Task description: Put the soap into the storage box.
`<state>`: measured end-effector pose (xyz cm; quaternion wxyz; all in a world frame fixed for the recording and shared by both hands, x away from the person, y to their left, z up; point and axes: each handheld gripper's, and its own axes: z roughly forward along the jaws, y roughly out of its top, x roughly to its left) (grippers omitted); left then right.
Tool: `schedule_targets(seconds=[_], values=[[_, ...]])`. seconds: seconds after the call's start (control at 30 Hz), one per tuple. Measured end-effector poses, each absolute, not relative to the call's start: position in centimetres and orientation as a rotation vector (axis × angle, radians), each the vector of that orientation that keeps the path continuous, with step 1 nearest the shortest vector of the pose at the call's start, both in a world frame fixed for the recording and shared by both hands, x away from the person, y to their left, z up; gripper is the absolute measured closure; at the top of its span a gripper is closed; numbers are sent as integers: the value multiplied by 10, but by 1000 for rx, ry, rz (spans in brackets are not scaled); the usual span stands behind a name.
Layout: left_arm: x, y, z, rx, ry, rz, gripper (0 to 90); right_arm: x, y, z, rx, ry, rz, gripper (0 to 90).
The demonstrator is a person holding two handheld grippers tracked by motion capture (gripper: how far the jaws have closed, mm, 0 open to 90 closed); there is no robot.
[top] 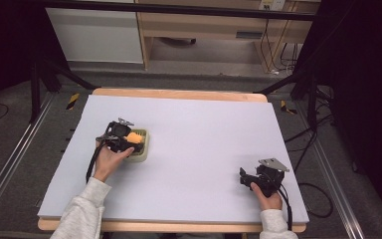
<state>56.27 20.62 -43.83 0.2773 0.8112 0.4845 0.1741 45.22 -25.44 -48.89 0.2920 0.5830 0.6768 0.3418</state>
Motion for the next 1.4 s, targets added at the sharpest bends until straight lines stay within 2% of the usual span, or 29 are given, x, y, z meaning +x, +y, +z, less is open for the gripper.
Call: schedule_targets(seconds=[1.1, 1.4], values=[[563, 200, -443, 2193, 1295, 473, 243, 452, -254, -489, 1547, 1807, 908, 38], [561, 204, -437, 2154, 1294, 480, 211, 452, -254, -489, 1544, 1807, 908, 39]])
